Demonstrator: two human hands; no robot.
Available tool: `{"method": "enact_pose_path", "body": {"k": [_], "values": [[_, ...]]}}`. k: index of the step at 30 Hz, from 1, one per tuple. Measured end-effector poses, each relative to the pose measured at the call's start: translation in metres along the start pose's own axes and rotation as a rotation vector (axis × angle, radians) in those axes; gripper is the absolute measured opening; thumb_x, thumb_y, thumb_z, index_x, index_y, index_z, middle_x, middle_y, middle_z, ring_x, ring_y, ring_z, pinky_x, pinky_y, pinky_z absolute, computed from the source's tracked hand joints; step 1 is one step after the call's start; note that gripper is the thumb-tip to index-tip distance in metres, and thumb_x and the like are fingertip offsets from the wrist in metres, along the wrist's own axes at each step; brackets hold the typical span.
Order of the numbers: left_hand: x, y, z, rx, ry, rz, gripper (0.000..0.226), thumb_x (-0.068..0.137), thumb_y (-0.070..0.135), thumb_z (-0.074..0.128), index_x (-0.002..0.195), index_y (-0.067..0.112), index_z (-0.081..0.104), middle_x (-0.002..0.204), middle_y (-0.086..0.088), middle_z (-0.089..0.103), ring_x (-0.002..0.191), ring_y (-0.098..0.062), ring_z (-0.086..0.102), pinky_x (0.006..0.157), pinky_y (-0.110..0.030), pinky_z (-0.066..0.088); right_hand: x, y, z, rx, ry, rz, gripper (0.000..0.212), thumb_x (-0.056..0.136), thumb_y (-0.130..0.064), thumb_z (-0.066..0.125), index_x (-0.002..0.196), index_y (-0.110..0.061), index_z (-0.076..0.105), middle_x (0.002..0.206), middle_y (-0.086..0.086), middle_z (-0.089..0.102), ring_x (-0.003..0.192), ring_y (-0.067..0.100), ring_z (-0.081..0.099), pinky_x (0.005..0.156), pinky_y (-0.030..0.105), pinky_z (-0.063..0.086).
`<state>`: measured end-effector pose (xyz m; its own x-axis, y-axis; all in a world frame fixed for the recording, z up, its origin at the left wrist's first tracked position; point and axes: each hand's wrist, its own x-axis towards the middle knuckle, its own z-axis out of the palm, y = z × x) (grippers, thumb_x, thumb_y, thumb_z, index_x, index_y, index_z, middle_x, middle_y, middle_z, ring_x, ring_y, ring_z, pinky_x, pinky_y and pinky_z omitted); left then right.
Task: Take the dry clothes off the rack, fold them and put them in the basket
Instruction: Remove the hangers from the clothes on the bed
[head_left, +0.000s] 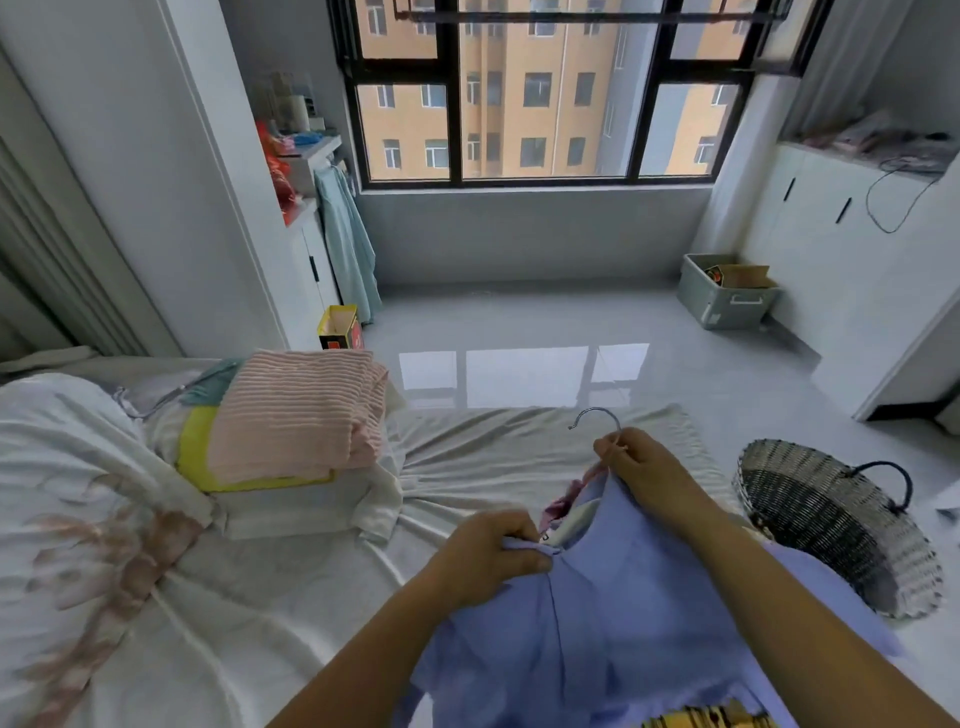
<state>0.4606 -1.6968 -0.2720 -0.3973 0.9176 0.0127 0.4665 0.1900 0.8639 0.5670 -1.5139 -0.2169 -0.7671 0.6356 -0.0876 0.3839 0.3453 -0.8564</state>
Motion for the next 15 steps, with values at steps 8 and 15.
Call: {"method": "enact_pose_path", "body": {"k": [8,15], "values": [[0.026,-0.048,0.097,-0.044,-0.027,-0.256,0.019,0.076,0.022,0.066,0.069,0.030,0.049,0.066,0.012,0.049,0.059,0.007,0.049,0.058,-0.009,0.033,-0.046,0.116,0.065,-0.101,-0.081,0.334,0.036,0.095,-0.043,0.044,0.071,-0.018,0.036,0.066,-0.001,0.042,0.068,0.018,0.043,0.063,0.031,0.033],[0.017,-0.092,0.145,-0.151,0.036,-0.419,0.016,0.088,0.006,0.058,0.090,0.019,0.066,0.082,0.013,0.063,0.074,0.016,0.056,0.076,-0.010,0.044,-0.054,0.182,0.111,0.257,-0.123,0.405,0.041,0.082,-0.052,0.049,0.072,-0.013,0.046,0.063,0.002,0.049,0.062,0.015,0.046,0.056,0.024,0.038]]}}
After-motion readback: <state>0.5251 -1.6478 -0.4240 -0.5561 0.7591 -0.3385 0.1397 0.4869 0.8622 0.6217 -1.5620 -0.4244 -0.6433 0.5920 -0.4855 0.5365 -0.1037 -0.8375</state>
